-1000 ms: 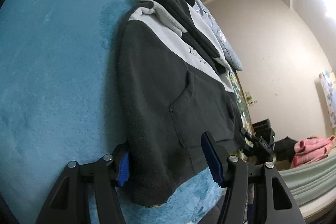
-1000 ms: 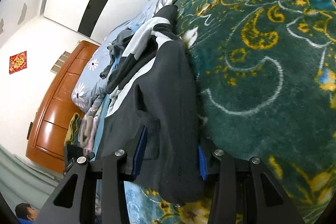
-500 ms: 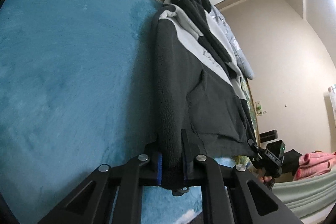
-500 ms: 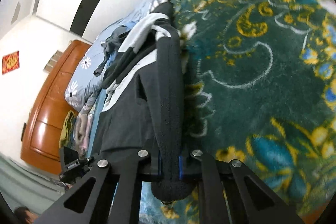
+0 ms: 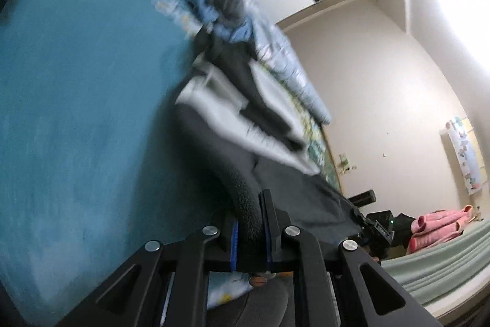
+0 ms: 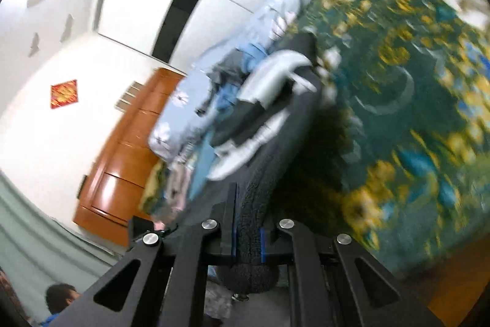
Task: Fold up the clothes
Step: 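Fold the jacket hem toward the collar with both grippers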
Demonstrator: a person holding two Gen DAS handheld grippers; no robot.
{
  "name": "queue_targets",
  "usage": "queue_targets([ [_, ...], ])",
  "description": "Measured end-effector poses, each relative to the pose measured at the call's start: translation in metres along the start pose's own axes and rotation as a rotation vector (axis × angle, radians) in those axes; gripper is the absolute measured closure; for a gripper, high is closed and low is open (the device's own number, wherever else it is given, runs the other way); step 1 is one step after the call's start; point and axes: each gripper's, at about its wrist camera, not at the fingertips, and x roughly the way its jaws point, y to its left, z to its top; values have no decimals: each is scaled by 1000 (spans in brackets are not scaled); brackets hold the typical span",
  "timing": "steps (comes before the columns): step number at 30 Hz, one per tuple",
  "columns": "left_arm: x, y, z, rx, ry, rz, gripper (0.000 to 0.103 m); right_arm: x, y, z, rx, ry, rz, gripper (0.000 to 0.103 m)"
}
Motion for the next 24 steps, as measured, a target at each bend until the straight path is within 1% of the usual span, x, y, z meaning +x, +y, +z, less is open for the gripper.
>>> queue_targets([
  [3,5,-16,39,37,-40,-12,90,9,17,30,-36,-25,14,93],
  [5,6,-15,58,44,-60,-25,90,20,16,53,-19,-38,21,93],
  [9,27,-10,104,24,-90,-52,90,44,11,98,27,-64,35,93],
  [11,48,-5,128,3,-100,-57,90,55,9,120,50,-76,42,93],
  [13,69,1,152,-12,-102,-36,90,71,4,143,78,-82,39,93],
  [15,86,5,176,-24,-99,-17,90,88,-3,164,98,-74,12,93],
  [19,127,27,223,-89,-83,7,90,123,-26,204,155,-56,-32,93],
  [24,172,60,254,-157,-62,53,90,166,-66,234,215,-21,-94,92],
])
